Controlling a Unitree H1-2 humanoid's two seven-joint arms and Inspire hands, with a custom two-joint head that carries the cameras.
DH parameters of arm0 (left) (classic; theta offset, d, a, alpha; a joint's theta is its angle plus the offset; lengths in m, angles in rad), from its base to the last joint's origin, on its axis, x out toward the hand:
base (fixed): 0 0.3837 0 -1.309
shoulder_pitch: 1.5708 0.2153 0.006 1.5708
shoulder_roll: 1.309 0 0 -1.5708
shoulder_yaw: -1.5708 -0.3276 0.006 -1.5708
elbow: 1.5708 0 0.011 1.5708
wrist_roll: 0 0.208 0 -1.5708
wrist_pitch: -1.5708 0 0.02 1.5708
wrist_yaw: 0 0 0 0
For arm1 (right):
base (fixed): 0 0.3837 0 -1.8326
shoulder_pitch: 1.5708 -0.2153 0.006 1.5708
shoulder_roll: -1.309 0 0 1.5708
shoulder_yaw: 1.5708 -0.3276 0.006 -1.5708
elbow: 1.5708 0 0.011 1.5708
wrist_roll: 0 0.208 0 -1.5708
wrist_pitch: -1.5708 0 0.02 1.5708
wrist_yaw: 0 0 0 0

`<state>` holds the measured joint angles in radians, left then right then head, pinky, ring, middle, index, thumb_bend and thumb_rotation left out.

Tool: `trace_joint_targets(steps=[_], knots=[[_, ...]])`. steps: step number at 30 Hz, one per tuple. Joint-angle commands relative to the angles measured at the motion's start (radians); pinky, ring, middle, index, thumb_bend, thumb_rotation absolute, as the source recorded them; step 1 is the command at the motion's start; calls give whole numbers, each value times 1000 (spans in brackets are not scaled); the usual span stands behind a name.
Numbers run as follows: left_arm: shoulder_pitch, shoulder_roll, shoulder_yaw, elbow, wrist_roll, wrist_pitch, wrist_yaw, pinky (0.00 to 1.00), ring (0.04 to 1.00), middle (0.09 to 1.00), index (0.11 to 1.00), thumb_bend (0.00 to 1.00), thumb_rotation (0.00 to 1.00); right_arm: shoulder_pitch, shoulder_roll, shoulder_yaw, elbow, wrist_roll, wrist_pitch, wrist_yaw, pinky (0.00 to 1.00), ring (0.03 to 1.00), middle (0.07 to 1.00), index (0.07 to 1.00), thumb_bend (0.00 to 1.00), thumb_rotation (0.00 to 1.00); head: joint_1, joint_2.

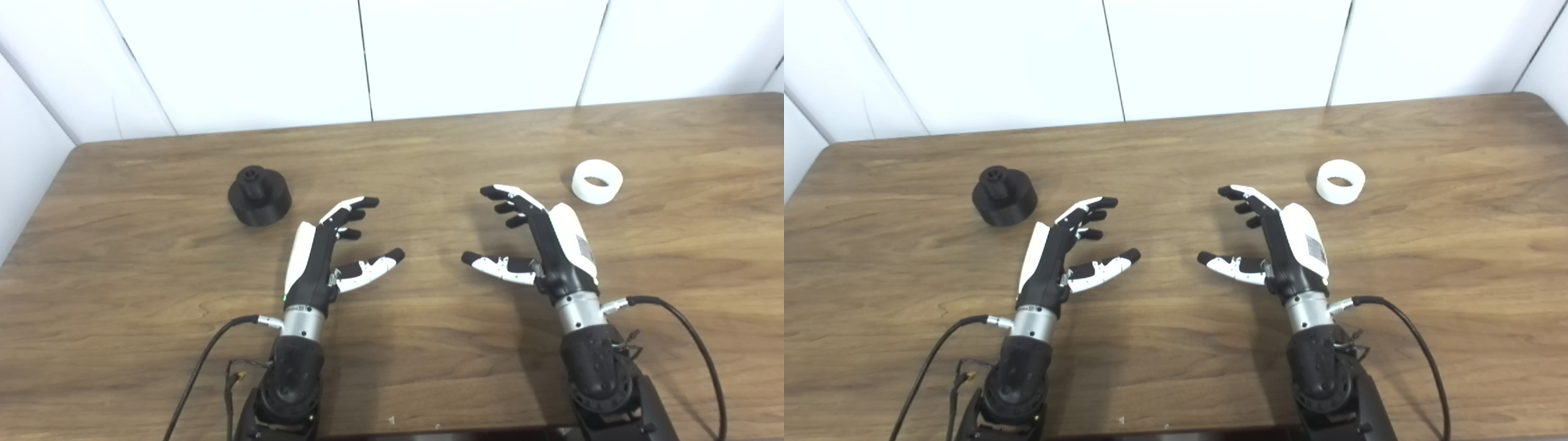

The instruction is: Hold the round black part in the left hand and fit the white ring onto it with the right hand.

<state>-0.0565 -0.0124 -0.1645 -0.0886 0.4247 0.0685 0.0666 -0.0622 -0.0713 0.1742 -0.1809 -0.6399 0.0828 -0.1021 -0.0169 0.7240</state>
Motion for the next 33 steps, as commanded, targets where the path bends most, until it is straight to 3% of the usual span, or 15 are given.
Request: trace_joint_targets(steps=[1, 18, 27, 33], knots=[[-41, 1, -5, -31, 15, -14, 9, 687, 805, 830, 731, 720, 166, -36, 6, -2, -34, 5, -19, -8, 639, 739, 787, 765, 706, 177, -1, 0], [-39, -2, -2, -37, 8, -9, 5, 687, 800, 819, 729, 714, 153, -34, 10, -3, -41, 5, -12, 0, 634, 735, 790, 766, 710, 173, 7, 2], [-40, -41, -35, -6, 49, -23, 38, 656, 786, 819, 728, 708, 185, -20, -25, -36, -51, 52, -16, 26, 627, 743, 801, 773, 700, 171, 289, -48], [-52, -70, -66, 39, 102, -26, 74, 662, 791, 818, 719, 701, 194, -17, -55, -61, -26, 89, -57, 11, 566, 697, 781, 762, 714, 105, 380, -76]])
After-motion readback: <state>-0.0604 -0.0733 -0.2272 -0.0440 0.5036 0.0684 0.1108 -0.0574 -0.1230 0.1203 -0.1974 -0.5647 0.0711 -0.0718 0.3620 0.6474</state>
